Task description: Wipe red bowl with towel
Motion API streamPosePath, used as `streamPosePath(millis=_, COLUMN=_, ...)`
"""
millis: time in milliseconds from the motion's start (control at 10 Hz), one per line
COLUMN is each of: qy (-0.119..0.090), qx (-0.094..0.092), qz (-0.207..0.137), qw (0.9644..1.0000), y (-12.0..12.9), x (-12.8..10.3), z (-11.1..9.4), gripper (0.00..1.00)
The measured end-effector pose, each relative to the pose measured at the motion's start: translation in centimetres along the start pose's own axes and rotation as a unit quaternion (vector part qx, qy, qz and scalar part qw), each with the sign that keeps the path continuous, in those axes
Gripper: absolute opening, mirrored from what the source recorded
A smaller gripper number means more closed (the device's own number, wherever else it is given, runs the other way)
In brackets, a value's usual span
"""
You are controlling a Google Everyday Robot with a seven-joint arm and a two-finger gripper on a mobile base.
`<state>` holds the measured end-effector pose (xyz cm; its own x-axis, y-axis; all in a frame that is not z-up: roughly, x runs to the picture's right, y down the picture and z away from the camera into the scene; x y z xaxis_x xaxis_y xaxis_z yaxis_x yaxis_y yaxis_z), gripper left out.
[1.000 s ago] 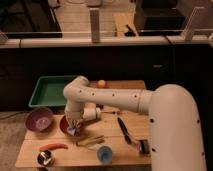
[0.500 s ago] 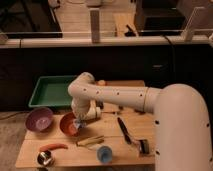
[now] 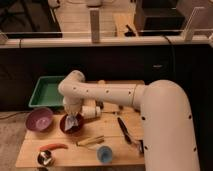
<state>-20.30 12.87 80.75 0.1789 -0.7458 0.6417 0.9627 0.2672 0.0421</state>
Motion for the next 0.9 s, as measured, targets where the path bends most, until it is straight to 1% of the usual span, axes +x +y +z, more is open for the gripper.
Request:
streamPosePath(millis=200, qy=-0.005, qx=0.008, qz=-0.027, qw=0.9996, y=-1.7, x=-0.8, z=0.2, gripper=0.00)
streamPosePath(millis=300, qy=-0.013, qx=0.012, qz=-0.038, qw=0.9991, y=-2.1, x=-1.5, z=0.3, gripper=0.00)
streamPosePath(millis=500, qy=-0.044, qx=0.030, qz=-0.053, qw=0.9972, y=-2.2, x=-2.9, z=0.2, gripper=0.00)
streamPosePath(millis=600, qy=-0.055, qx=0.032, qz=-0.060, qw=0.9962, y=-2.0, x=-3.6, z=0.1, gripper=0.00)
streamPosePath(millis=700, qy=-0.062, qx=0.028, qz=-0.064, qw=0.9956, y=-1.8, x=-4.2, z=0.1, gripper=0.00)
streamPosePath(millis=800, qy=-0.075, qx=0.020, qz=-0.067, qw=0.9947, y=-0.9, x=-5.4, z=0.4, gripper=0.00)
streamPosePath(millis=900, qy=-0.080, qx=0.015, qz=-0.063, qw=0.9947, y=-0.1, x=-5.6, z=0.5, gripper=0.00)
